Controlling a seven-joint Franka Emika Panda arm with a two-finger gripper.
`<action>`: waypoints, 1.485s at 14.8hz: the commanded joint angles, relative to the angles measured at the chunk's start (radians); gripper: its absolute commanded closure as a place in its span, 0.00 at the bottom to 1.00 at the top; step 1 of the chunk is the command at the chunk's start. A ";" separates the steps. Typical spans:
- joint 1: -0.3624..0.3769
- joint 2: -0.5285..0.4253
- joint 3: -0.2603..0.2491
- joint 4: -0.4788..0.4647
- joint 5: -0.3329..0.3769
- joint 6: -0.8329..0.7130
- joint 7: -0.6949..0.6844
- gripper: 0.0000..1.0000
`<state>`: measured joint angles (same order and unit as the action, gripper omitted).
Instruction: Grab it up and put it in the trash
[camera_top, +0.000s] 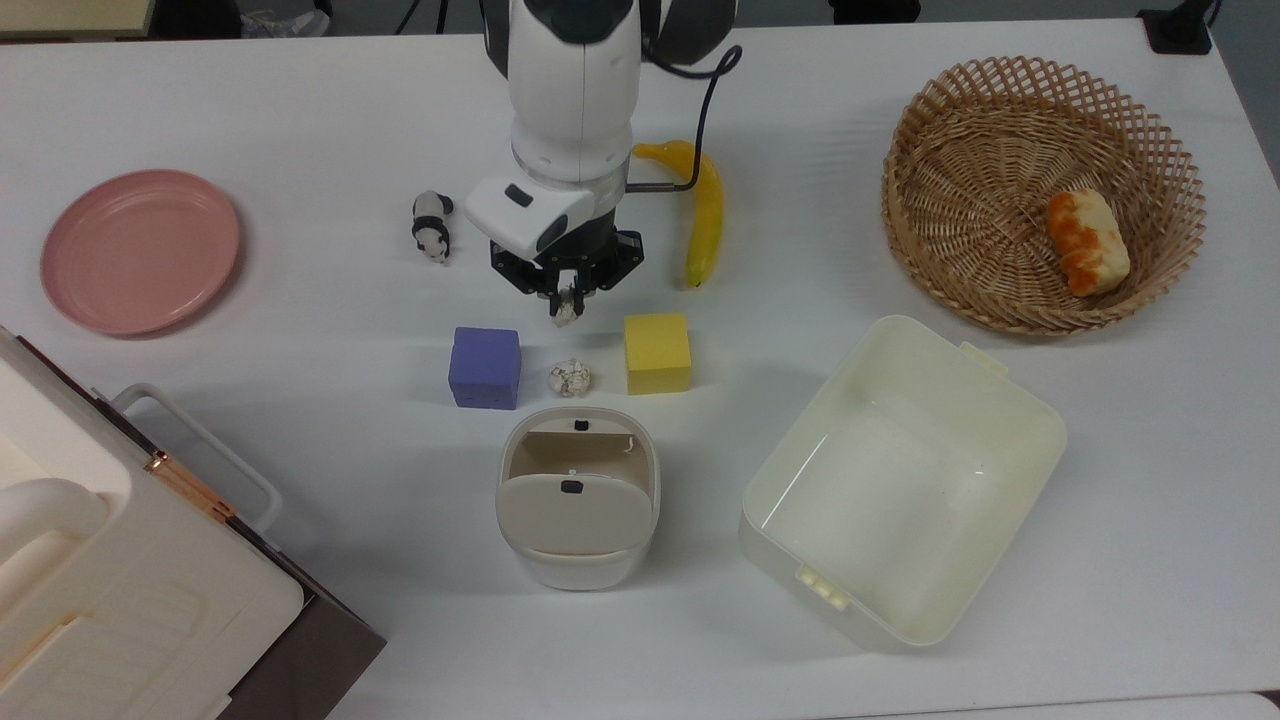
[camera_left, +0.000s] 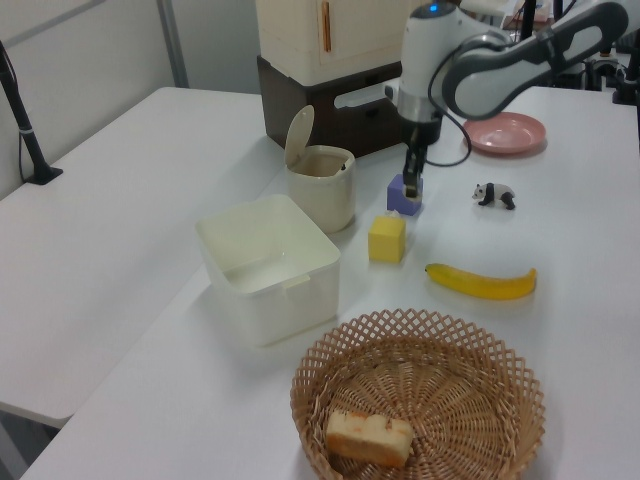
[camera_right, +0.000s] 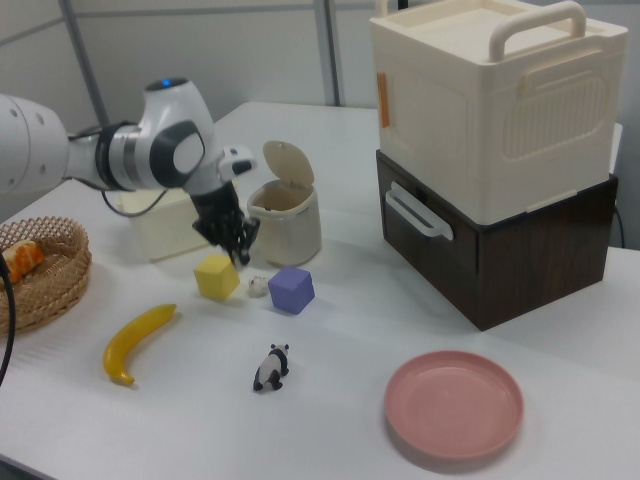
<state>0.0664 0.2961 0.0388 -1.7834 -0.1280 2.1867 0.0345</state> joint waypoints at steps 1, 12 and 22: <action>0.003 0.001 -0.005 0.088 -0.018 0.039 0.021 0.83; -0.007 0.084 -0.005 0.108 -0.004 0.594 0.022 0.82; -0.014 0.109 -0.005 0.110 -0.002 0.628 0.024 0.33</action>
<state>0.0491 0.3992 0.0374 -1.6861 -0.1278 2.7997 0.0370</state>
